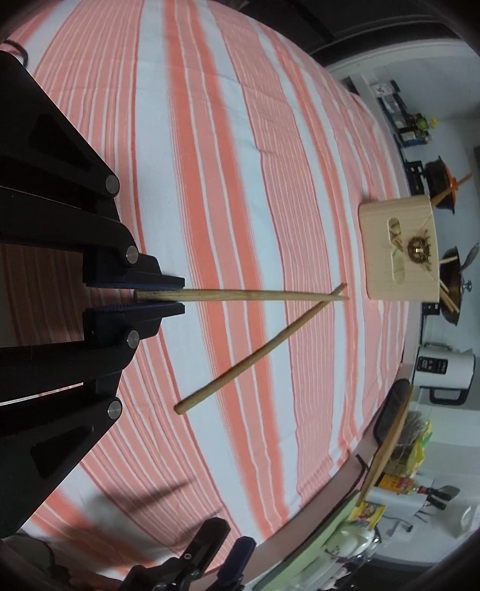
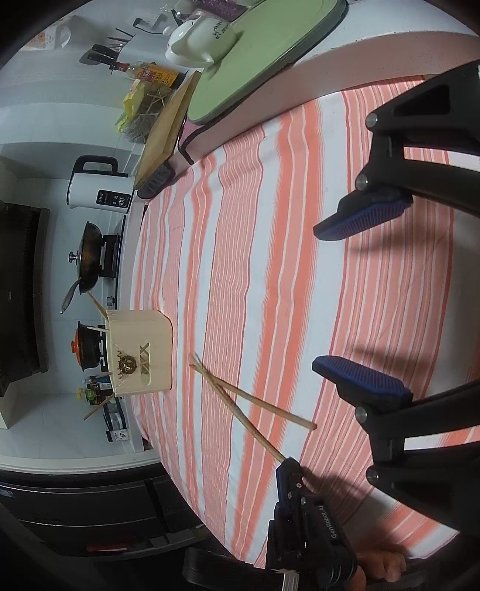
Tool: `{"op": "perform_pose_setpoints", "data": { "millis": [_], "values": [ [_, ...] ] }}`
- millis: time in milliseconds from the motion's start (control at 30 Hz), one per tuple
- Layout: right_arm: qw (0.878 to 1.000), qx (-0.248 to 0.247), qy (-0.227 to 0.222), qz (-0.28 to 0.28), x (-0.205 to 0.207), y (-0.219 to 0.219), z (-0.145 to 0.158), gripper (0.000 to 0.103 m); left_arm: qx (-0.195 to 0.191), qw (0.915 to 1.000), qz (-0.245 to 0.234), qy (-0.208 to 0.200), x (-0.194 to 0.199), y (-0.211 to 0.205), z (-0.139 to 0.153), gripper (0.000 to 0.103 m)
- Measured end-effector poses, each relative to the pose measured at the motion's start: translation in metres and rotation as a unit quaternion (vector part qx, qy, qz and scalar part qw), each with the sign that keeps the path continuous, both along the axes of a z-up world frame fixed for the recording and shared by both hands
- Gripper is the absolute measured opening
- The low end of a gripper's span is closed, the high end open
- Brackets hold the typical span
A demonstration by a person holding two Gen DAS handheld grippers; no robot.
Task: Organize utensils
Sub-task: 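Move both tools back over the last two chopsticks, then grasp a chopstick with the left tool while the right tool grasps the other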
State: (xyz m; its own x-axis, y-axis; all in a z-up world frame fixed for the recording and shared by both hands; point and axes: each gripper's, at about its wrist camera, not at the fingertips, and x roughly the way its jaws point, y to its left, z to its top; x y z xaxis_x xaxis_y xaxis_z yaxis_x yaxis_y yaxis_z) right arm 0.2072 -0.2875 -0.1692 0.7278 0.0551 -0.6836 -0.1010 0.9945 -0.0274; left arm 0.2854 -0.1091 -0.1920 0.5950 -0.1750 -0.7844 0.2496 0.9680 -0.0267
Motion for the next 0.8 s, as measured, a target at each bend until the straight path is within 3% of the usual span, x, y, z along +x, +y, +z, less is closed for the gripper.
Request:
{"op": "perform_pose_setpoints", "data": {
  "millis": [200, 367, 400, 433, 467, 533, 600, 800],
  "values": [
    [0.998, 0.014, 0.024, 0.055, 0.003, 0.040, -0.011, 0.066, -0.002, 0.9968, 0.080, -0.007, 0.000, 0.047, 0.002, 0.004],
    [0.993, 0.018, 0.053, 0.101, 0.018, 0.077, -0.019, 0.066, -0.018, 0.9961, 0.085, 0.014, 0.006, 0.067, -0.001, 0.007],
    [0.992, 0.021, 0.056, 0.107, 0.022, 0.081, -0.020, 0.066, -0.021, 0.9964, 0.080, 0.017, 0.006, 0.068, -0.001, 0.010],
    [0.992, 0.022, 0.061, 0.112, 0.026, 0.087, -0.021, 0.066, -0.024, 0.9967, 0.075, 0.019, 0.005, 0.069, 0.000, 0.024],
    [0.991, 0.022, 0.062, 0.117, 0.029, 0.092, -0.022, 0.066, -0.024, 0.9973, 0.067, 0.021, 0.003, 0.070, 0.000, 0.045],
    [0.990, 0.019, 0.073, 0.120, 0.035, 0.099, -0.029, 0.065, -0.013, 0.9981, 0.057, 0.020, -0.001, 0.071, 0.001, 0.061],
    [0.989, 0.020, 0.090, 0.113, 0.040, 0.100, -0.035, 0.059, -0.009, 0.9983, 0.052, 0.023, -0.003, 0.074, 0.000, 0.061],
    [0.990, 0.004, 0.086, 0.107, 0.039, 0.102, -0.035, 0.057, 0.006, 0.9987, 0.047, 0.019, -0.004, 0.073, -0.001, 0.061]
  ]
}}
